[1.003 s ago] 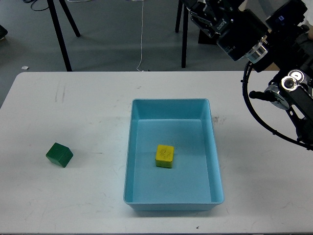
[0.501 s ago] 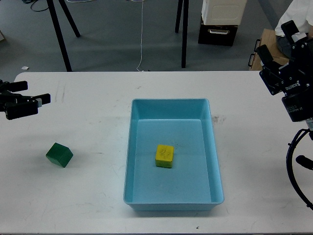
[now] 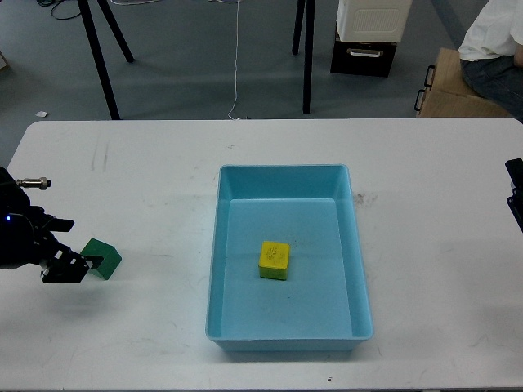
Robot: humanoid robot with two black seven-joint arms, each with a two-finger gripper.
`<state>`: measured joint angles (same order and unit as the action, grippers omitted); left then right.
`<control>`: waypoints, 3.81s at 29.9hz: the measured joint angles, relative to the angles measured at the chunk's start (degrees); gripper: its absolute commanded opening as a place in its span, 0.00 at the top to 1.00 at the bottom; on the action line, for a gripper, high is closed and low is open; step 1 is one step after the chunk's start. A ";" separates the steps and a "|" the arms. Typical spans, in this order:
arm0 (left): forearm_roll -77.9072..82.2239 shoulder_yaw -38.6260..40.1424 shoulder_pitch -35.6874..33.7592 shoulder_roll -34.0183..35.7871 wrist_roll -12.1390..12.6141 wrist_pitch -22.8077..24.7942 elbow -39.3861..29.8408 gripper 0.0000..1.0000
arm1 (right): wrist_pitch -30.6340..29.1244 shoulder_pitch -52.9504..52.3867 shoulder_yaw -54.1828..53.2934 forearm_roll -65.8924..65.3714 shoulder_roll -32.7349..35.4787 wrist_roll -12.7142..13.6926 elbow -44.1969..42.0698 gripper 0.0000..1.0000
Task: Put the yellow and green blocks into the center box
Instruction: 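Close the left gripper around the green cube, then lift the green cube with the left gripper and carry it over the tray, then lower the green cube onto the yellow cube and open the left gripper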
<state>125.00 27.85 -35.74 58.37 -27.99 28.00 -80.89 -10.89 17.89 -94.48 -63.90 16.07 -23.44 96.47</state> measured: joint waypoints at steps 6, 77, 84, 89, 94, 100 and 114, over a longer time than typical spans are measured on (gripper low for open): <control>0.00 -0.43 -0.10 -2.90 0.00 0.00 4.61 0.00 | 0.16 0.83 0.00 0.06 -0.51 -0.03 -0.53 0.02; 0.00 -5.23 -32.15 -16.76 -0.04 -0.01 0.01 0.80 | 3.44 2.34 -1.75 0.09 -0.69 -0.15 -7.85 0.02; 0.00 -7.38 -33.73 -31.95 -0.02 0.00 -0.01 0.78 | 3.60 1.89 -2.88 0.09 -0.74 -0.16 -8.20 0.02; 0.00 -14.23 -33.59 -38.45 -0.01 0.01 2.81 0.78 | 3.67 1.74 -3.17 0.09 -0.74 -0.18 -8.75 0.02; 0.00 -18.09 -32.86 -42.94 -0.01 0.01 8.31 0.77 | 3.68 1.56 -3.29 0.09 -0.78 -0.21 -8.87 0.02; 0.00 -21.89 -30.78 -43.83 0.00 0.01 10.62 0.75 | 3.69 1.53 -4.00 0.09 -0.78 -0.21 -8.93 0.02; 0.00 -22.29 -28.49 -43.41 -0.02 0.01 13.37 0.53 | 3.61 1.45 -4.05 0.09 -0.70 -0.21 -8.85 0.02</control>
<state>125.00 5.56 -64.23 14.96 -28.00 28.01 -67.52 -7.28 19.33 -98.53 -63.81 15.37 -23.65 87.62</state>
